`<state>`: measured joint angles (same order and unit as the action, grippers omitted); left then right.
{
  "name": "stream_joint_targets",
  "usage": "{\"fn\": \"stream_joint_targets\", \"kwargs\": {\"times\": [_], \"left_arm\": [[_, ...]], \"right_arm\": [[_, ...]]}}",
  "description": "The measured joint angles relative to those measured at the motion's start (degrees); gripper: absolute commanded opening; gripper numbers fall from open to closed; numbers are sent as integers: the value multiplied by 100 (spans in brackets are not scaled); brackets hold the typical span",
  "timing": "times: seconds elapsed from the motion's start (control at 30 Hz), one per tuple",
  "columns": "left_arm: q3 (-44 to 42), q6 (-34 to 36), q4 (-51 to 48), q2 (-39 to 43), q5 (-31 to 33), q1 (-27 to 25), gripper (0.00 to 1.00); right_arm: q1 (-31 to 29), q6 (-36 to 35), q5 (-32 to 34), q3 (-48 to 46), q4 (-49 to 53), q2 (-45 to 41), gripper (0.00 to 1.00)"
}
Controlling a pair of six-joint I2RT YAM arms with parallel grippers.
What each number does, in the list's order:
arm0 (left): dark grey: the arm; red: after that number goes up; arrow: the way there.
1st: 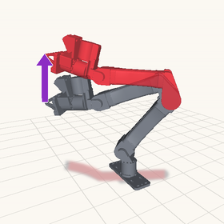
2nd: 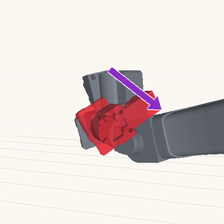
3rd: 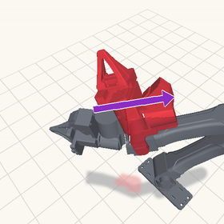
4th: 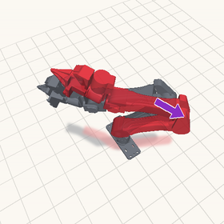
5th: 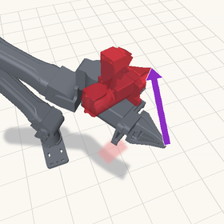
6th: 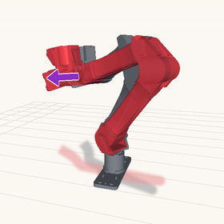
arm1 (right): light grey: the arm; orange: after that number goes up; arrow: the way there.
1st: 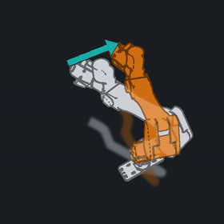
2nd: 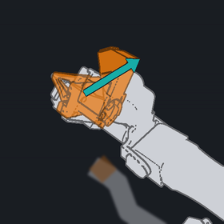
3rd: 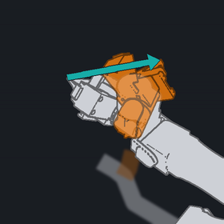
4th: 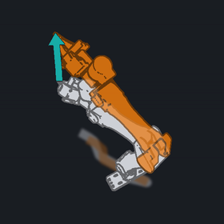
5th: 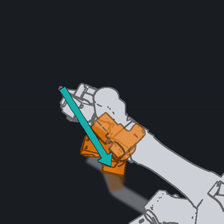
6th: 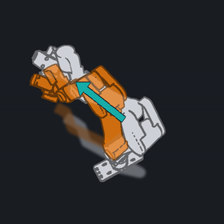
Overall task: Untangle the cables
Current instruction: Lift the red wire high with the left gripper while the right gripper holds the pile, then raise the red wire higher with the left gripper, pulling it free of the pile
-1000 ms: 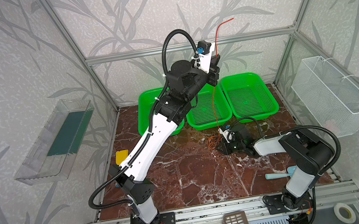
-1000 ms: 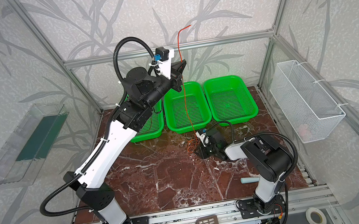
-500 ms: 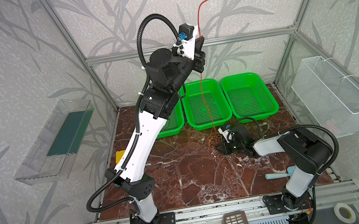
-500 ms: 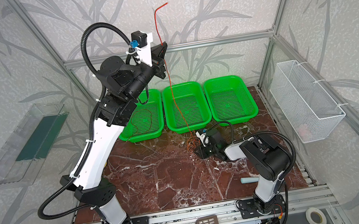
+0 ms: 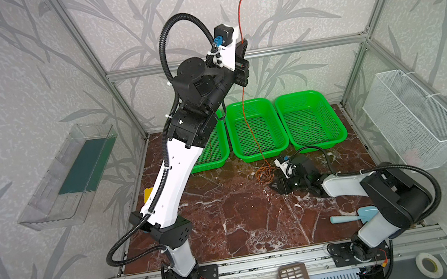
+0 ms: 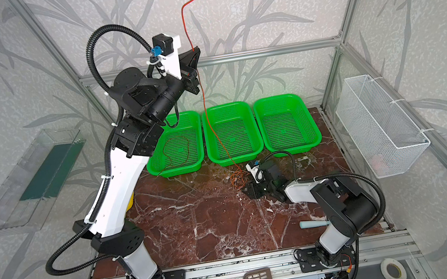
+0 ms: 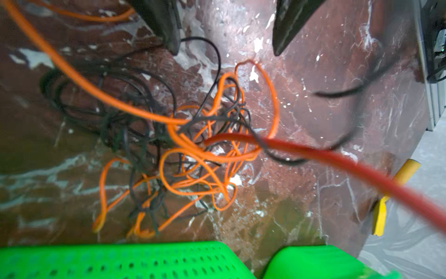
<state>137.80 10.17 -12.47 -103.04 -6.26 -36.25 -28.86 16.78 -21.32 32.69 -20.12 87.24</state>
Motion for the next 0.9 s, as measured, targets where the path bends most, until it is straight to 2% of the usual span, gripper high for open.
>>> {"fn": "stream_joint_targets", "kwargs": {"times": [0.17,0.33,0.43,0.57,0.63,0.77,0.9], "left_arm": [[0,-164,2,0,-192,0,0],[-4,-334,4,0,-374,-7,0],[-7,-391,4,0,-439,-7,0],[22,-426,55,-22,-439,-11,0],[243,-428,74,-146,-431,-11,0],[765,-420,133,-463,-404,-11,0],[977,-337,197,-588,-323,-11,0]], "right_arm": [[-4,-356,140,28,170,-850,73],[-9,-667,227,570,498,-863,72],[-9,-769,221,1021,514,-570,66],[-9,-754,74,1316,280,39,43],[-9,-654,-66,1311,118,428,37],[-33,-378,-243,1117,-160,1058,36],[-140,-175,-251,835,-308,1259,39]]}}
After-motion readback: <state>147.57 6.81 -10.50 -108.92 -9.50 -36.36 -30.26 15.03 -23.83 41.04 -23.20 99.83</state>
